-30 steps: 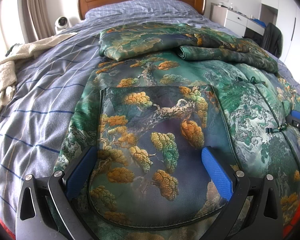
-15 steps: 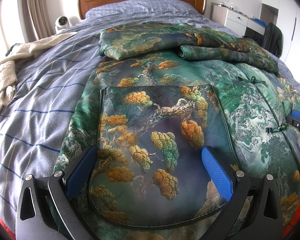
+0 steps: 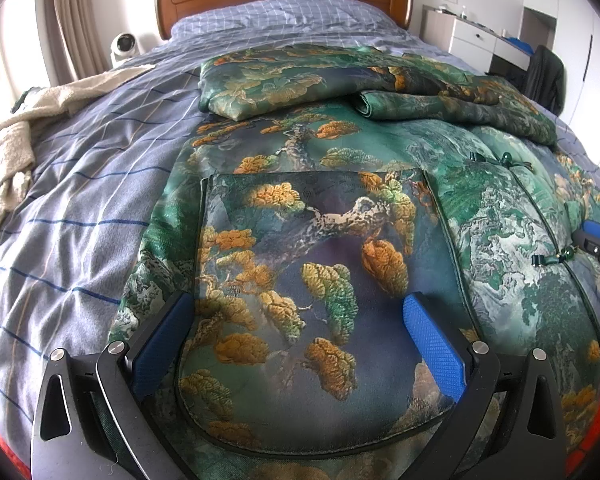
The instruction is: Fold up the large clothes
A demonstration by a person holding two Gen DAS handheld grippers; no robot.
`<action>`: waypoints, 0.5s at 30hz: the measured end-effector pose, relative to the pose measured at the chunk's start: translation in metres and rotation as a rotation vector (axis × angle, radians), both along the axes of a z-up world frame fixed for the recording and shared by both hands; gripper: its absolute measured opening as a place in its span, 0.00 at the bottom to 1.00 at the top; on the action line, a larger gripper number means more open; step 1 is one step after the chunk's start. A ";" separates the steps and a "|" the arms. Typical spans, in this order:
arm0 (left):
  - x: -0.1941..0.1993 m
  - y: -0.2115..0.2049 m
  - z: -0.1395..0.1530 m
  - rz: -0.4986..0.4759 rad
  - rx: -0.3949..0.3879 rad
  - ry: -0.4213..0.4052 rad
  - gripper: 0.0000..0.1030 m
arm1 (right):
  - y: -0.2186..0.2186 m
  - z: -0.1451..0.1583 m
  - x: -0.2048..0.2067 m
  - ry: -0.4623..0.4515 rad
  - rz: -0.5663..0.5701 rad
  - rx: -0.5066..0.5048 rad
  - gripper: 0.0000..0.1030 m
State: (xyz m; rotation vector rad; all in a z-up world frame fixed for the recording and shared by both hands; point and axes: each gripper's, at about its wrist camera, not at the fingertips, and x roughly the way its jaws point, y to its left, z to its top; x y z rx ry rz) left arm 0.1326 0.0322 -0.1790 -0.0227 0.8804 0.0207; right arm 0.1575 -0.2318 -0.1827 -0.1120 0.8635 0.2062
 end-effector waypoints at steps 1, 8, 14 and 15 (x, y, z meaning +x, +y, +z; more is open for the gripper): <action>0.000 0.000 0.000 0.000 0.000 0.000 0.99 | 0.000 0.000 0.000 0.000 0.000 0.000 0.66; 0.000 0.000 0.001 0.005 0.002 0.039 0.99 | 0.000 0.000 -0.002 0.001 -0.001 -0.002 0.66; -0.019 -0.001 0.009 0.006 0.005 0.098 0.99 | 0.001 0.006 -0.001 0.029 -0.012 -0.026 0.66; -0.025 -0.002 0.010 0.002 0.011 0.106 0.99 | 0.002 0.007 -0.002 0.037 -0.012 -0.032 0.66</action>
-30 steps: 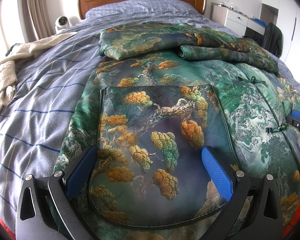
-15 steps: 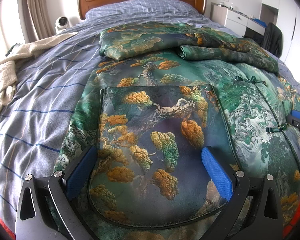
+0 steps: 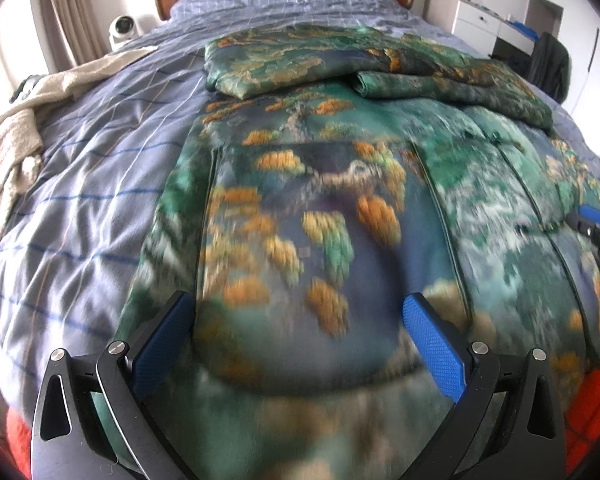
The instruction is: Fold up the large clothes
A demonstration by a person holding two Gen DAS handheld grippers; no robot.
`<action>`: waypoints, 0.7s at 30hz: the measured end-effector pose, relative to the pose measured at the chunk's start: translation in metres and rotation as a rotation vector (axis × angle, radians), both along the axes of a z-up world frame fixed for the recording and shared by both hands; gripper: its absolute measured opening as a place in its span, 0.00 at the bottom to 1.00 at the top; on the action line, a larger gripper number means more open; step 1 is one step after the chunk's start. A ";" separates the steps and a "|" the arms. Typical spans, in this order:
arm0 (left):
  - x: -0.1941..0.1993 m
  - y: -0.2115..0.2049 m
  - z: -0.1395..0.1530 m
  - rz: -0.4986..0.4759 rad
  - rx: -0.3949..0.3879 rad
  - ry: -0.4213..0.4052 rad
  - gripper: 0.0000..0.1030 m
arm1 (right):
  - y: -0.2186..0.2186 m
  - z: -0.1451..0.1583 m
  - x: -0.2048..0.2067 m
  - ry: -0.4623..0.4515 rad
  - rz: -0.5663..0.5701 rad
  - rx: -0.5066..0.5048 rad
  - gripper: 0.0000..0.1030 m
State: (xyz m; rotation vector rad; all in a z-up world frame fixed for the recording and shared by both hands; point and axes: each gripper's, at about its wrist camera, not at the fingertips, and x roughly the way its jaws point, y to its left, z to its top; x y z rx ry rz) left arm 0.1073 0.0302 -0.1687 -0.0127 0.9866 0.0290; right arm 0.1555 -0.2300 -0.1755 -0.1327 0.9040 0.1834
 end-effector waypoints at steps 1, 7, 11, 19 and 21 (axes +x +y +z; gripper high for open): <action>-0.007 0.000 0.001 -0.004 0.000 0.011 0.99 | 0.000 0.002 -0.001 0.010 -0.002 -0.006 0.66; -0.046 -0.009 0.008 -0.059 -0.003 0.096 0.99 | -0.005 0.016 -0.015 0.062 -0.035 -0.007 0.66; -0.066 -0.015 0.021 -0.087 -0.033 0.100 0.99 | -0.012 0.031 -0.032 0.078 -0.051 0.027 0.66; -0.058 -0.005 0.037 -0.041 -0.097 0.088 0.99 | -0.034 0.050 -0.043 0.063 -0.125 0.097 0.66; -0.054 -0.002 0.040 -0.035 -0.111 0.091 0.99 | -0.036 0.048 -0.041 0.075 -0.142 0.115 0.66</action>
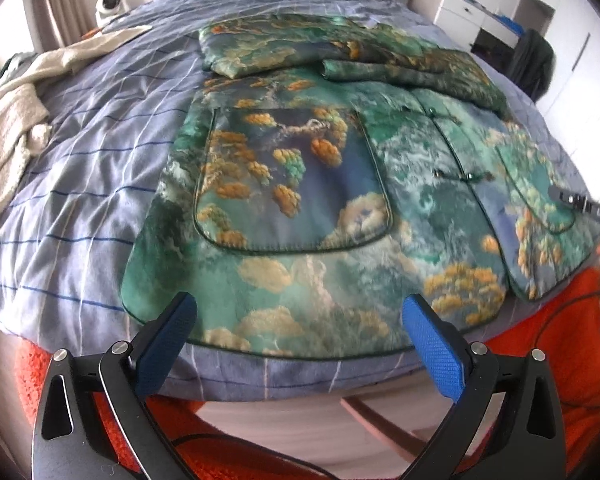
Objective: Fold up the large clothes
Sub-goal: 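Grasp the jacket hem with both tools and lift it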
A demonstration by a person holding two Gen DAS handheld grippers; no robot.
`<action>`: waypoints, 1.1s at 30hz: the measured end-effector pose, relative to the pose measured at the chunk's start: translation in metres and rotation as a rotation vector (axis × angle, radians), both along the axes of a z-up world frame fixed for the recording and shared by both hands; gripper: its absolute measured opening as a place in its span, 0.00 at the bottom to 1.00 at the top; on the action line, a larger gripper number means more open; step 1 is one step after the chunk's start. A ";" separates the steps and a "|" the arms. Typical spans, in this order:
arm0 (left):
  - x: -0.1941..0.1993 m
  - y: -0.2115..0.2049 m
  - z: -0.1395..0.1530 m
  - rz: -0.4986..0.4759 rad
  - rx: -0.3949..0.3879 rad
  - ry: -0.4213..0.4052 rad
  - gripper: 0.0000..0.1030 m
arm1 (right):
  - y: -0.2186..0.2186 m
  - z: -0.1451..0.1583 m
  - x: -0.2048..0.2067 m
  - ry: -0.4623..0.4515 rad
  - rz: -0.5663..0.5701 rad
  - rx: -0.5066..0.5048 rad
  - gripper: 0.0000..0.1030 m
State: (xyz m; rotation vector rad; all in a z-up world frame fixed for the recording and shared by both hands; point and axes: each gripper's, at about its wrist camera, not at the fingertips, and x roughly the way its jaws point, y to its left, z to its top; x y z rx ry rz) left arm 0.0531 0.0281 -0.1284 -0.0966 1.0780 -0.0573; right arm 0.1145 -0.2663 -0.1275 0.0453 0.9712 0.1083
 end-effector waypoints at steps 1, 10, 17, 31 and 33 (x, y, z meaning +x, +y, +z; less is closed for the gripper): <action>0.001 0.002 0.004 -0.005 -0.009 -0.008 0.99 | -0.001 0.000 0.000 0.004 -0.007 0.014 0.66; 0.022 0.100 0.011 0.169 -0.196 -0.019 0.99 | -0.040 0.028 -0.002 -0.021 -0.004 0.031 0.66; 0.046 0.110 -0.047 0.176 -0.325 0.101 0.99 | -0.105 0.002 0.004 0.144 -0.026 0.091 0.66; 0.046 0.058 -0.031 0.022 -0.209 0.150 0.15 | -0.096 -0.018 0.015 0.295 0.166 0.223 0.25; 0.045 0.059 -0.020 0.037 -0.262 0.130 0.09 | -0.092 -0.008 0.018 0.288 0.170 0.266 0.18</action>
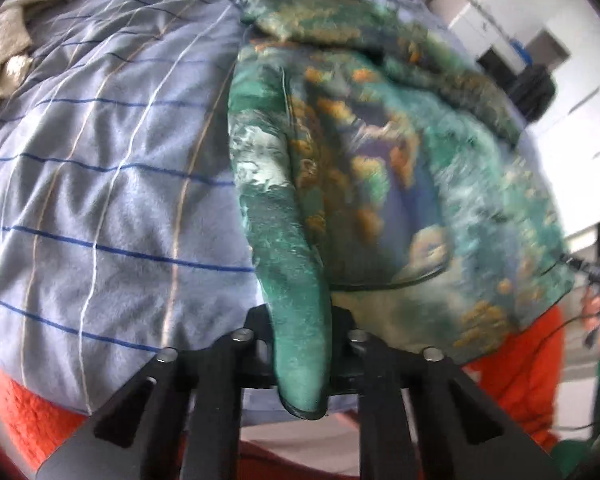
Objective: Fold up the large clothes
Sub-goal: 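Grasp the jacket hem with both tools and lift it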
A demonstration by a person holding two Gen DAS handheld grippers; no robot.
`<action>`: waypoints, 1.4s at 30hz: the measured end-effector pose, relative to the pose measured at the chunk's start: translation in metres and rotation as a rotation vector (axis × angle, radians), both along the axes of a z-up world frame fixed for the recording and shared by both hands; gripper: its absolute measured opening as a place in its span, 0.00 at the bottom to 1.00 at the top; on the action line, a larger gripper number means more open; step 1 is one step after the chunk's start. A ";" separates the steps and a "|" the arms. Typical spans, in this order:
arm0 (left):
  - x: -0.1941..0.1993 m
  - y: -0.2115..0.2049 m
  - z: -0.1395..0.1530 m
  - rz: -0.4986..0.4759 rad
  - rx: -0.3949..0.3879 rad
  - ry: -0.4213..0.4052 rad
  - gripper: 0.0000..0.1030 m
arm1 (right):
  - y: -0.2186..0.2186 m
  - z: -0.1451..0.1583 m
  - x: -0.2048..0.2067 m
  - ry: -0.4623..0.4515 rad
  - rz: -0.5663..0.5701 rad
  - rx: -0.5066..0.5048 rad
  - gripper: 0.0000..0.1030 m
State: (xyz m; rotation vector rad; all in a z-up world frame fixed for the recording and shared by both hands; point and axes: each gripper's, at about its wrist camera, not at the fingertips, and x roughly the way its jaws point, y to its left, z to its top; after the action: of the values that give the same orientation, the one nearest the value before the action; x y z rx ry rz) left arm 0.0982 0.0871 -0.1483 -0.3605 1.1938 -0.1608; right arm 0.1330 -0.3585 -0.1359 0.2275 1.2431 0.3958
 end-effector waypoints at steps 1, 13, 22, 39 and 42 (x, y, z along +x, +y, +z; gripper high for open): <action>-0.001 0.000 0.008 0.008 -0.018 -0.015 0.08 | 0.003 0.007 0.001 -0.009 -0.004 0.014 0.17; -0.074 0.019 0.037 0.009 -0.064 -0.010 0.08 | 0.002 0.055 -0.052 -0.012 -0.014 0.089 0.15; -0.137 0.056 0.071 0.052 -0.258 0.022 0.08 | -0.001 0.064 -0.114 0.094 -0.090 0.268 0.15; 0.180 0.087 0.061 0.222 -0.170 -0.170 0.15 | 0.001 0.057 0.184 -0.156 -0.235 0.401 0.15; 0.205 0.077 0.022 0.222 -0.107 -0.096 0.18 | -0.003 0.009 0.208 -0.076 -0.321 0.409 0.16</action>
State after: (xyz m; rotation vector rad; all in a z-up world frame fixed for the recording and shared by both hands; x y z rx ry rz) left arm 0.3034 0.1643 -0.1260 -0.5698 1.0454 -0.0485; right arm 0.3412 -0.3613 -0.1266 0.7447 1.0193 0.3719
